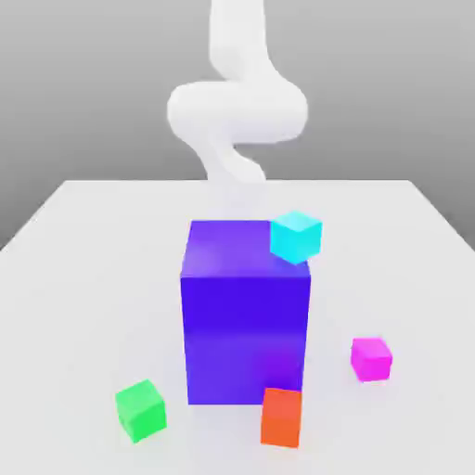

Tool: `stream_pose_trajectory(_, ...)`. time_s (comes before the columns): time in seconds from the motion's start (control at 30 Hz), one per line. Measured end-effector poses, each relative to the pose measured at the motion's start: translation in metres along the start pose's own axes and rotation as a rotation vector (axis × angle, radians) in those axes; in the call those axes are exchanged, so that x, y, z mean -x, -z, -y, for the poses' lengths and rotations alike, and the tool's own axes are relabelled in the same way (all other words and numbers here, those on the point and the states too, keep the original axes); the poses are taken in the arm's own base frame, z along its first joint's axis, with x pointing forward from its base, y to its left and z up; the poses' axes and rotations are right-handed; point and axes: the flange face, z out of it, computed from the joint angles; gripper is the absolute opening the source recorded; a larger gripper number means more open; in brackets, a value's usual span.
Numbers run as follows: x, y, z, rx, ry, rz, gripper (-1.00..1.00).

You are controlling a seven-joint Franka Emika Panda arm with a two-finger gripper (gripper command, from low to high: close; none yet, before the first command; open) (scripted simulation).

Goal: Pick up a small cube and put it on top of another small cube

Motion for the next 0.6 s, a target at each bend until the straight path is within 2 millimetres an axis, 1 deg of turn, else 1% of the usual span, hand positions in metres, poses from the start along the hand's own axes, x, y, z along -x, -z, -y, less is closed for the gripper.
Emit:
stream_pose_trajectory(0.07,0.022,-0.045,0.008,0.021,0.013,0.066,0.00)
stream_pose_trajectory(0.17,0.065,-0.113,0.014,0.062,0.018,0.170,0.00)
stream_pose_trajectory(0.27,0.119,-0.174,0.011,0.114,0.025,0.268,0.00)
stream_pose_trajectory(0.33,0.159,-0.209,0.005,0.155,0.032,0.328,0.00)
stream_pose_trajectory(0.4,0.201,-0.240,-0.006,0.200,0.041,0.384,0.00)
stream_pose_trajectory(0.47,0.245,-0.265,-0.020,0.249,0.053,0.434,0.00)
stream_pose_trajectory(0.53,0.288,-0.286,-0.039,0.302,0.068,0.479,0.00)
stream_pose_trajectory(0.6,0.330,-0.302,-0.061,0.358,0.085,0.518,0.00)
